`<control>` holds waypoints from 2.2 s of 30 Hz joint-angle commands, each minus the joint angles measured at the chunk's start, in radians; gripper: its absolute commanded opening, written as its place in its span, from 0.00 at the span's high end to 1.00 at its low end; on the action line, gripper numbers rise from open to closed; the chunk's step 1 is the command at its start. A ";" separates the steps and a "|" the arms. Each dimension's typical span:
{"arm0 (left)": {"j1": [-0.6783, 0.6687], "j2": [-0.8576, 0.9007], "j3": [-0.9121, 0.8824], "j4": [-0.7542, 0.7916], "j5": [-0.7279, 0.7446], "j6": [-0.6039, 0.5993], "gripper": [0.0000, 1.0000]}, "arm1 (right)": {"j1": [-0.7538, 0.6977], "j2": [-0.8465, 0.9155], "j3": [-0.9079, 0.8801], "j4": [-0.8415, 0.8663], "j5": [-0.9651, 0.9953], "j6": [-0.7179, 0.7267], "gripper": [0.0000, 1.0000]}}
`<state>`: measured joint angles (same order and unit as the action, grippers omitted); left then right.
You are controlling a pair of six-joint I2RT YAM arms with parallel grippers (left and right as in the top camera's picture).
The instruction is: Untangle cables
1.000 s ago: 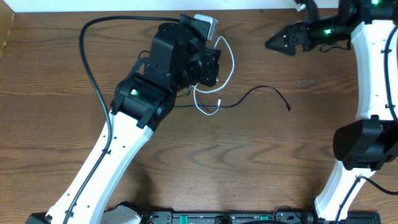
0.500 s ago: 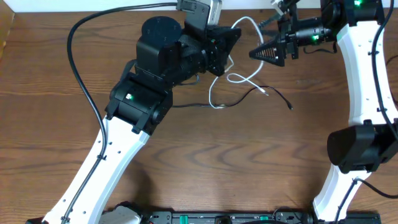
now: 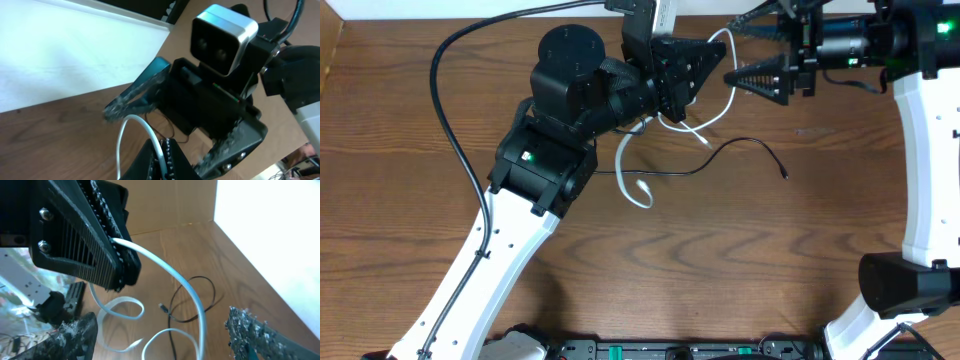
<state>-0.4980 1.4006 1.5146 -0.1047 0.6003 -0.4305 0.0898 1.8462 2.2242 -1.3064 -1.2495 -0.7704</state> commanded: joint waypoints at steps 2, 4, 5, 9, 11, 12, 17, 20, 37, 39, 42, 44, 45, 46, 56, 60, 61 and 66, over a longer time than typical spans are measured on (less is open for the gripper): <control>0.006 -0.024 0.018 0.034 0.021 -0.048 0.93 | 0.034 0.005 0.000 -0.021 0.013 0.026 0.15; 0.006 -0.024 0.018 0.059 0.021 -0.074 0.92 | 0.050 0.005 0.000 -0.022 0.041 0.026 0.09; 0.006 -0.024 0.018 0.072 0.021 -0.087 0.92 | 0.060 0.005 0.000 -0.021 0.060 0.026 0.05; 0.006 -0.024 0.018 0.111 0.020 -0.133 0.92 | 0.101 0.005 0.000 -0.021 0.095 0.026 0.01; 0.006 -0.024 0.018 0.119 0.014 -0.149 0.93 | 0.119 0.005 0.000 -0.013 0.095 0.026 0.01; 0.006 -0.024 0.018 0.122 0.009 -0.160 0.93 | 0.126 0.005 0.000 -0.008 0.095 0.026 0.01; 0.006 -0.024 0.018 0.126 -0.014 -0.200 0.93 | 0.141 0.005 0.000 0.029 0.096 0.031 0.29; 0.009 -0.024 0.018 0.124 -0.013 -0.200 0.92 | 0.133 0.005 0.000 0.050 0.101 0.064 0.53; 0.011 -0.022 0.013 0.081 -0.017 -0.192 0.83 | 0.013 0.005 0.000 0.229 0.166 0.458 0.99; 0.011 -0.022 0.013 0.049 -0.028 -0.192 0.72 | -0.001 0.005 0.000 0.287 0.257 0.602 0.99; 0.011 -0.022 0.013 -0.021 -0.076 -0.192 0.66 | -0.019 0.005 0.000 0.376 0.436 0.822 0.99; 0.011 -0.022 0.013 -0.069 -0.114 -0.192 0.63 | -0.032 0.005 0.000 0.438 0.580 0.942 0.99; 0.011 -0.022 0.013 -0.094 -0.135 -0.192 0.62 | -0.039 0.005 0.000 0.464 0.658 0.979 0.99; 0.011 -0.022 0.013 -0.115 -0.152 -0.192 0.62 | -0.045 0.005 0.000 0.484 0.723 1.007 0.99; 0.011 -0.022 0.013 -0.291 -0.220 -0.034 0.62 | -0.122 0.044 0.000 0.563 1.280 1.027 0.99; 0.011 -0.022 0.013 -0.343 -0.220 0.013 0.62 | -0.183 0.100 0.000 0.597 1.295 1.031 0.99; 0.011 -0.022 0.013 -0.356 -0.220 0.020 0.62 | -0.202 0.119 0.000 0.608 1.295 1.046 0.99; 0.011 -0.022 0.013 -0.374 -0.221 0.034 0.63 | -0.296 0.229 0.000 0.665 1.241 1.143 0.99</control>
<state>-0.4915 1.3975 1.5146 -0.4728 0.3866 -0.4393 -0.1532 2.0075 2.2234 -0.6647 -0.0032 0.2886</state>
